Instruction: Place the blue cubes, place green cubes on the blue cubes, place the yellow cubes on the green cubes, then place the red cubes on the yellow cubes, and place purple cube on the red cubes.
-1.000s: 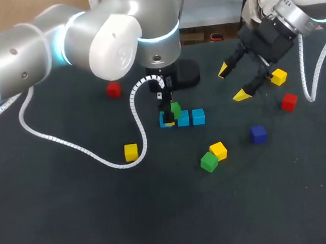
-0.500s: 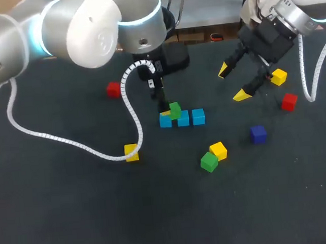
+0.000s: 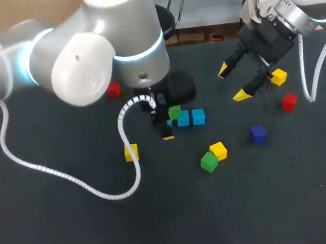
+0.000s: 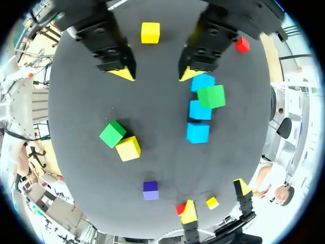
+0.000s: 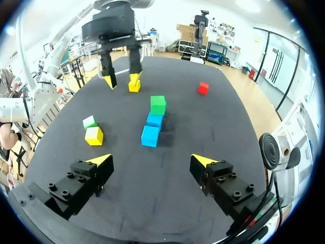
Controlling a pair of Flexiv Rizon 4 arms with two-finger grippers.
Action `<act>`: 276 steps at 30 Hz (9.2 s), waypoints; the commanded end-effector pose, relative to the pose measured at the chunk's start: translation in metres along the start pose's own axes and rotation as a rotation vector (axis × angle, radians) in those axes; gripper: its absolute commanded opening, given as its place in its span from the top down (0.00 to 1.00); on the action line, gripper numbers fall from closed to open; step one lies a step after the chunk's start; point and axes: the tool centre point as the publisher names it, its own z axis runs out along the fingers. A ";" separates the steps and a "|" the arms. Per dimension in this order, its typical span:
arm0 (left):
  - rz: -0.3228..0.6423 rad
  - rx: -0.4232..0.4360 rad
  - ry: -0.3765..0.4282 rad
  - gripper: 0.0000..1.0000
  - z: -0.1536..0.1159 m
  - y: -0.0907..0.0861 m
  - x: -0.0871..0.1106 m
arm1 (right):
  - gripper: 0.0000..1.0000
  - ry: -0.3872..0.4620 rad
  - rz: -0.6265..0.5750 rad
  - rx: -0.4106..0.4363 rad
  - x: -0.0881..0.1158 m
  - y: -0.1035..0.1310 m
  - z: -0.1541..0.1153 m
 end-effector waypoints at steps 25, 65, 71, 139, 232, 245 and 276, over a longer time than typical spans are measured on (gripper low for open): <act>-0.065 -0.037 0.059 1.00 0.026 0.035 -0.022 | 0.00 -0.001 -0.001 0.001 0.000 0.000 0.000; -0.065 -0.069 0.115 1.00 0.027 0.057 -0.005 | 0.00 -0.001 -0.001 0.001 0.000 0.000 0.000; -0.074 -0.077 0.058 1.00 0.006 0.047 0.000 | 0.00 -0.001 -0.001 0.001 0.000 0.000 0.000; -0.129 0.227 -0.417 0.00 -0.040 0.096 0.045 | 0.00 -0.001 -0.001 0.001 0.000 0.000 0.000; -0.129 0.227 -0.417 0.00 -0.040 0.096 0.045 | 0.83 0.345 -0.175 -0.228 -0.025 0.137 0.124; -0.129 0.227 -0.417 0.00 -0.040 0.096 0.045 | 1.00 0.327 -0.018 -0.184 -0.053 0.117 0.131; -0.129 0.227 -0.417 0.00 -0.040 0.096 0.045 | 0.00 0.198 0.091 -0.023 -0.052 0.106 0.143</act>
